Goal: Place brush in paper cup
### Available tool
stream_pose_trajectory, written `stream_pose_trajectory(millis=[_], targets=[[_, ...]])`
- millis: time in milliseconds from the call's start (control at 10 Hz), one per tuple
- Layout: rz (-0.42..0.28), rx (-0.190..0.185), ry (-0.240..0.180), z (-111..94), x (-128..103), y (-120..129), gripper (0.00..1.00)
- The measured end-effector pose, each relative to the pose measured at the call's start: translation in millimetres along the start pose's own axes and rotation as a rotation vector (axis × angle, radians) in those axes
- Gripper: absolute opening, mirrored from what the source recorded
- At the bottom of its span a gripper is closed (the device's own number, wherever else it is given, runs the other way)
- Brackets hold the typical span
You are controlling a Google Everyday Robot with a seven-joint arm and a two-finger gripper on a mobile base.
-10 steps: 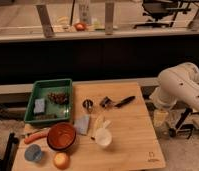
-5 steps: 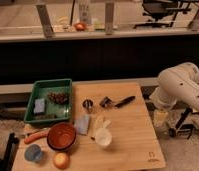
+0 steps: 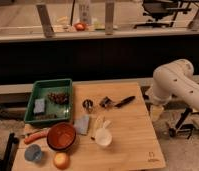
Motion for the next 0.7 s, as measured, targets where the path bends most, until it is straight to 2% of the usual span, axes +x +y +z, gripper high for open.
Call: stream_pose_trajectory(millis=[300, 600, 700], targets=[[-0.026, 0.008, 0.006, 2, -4, -4, 0.80], [-0.096, 0.022, 0.012, 10, -16, -30, 0.80], [-0.108, 0.025, 0.016, 11, -17, -31, 0.80]])
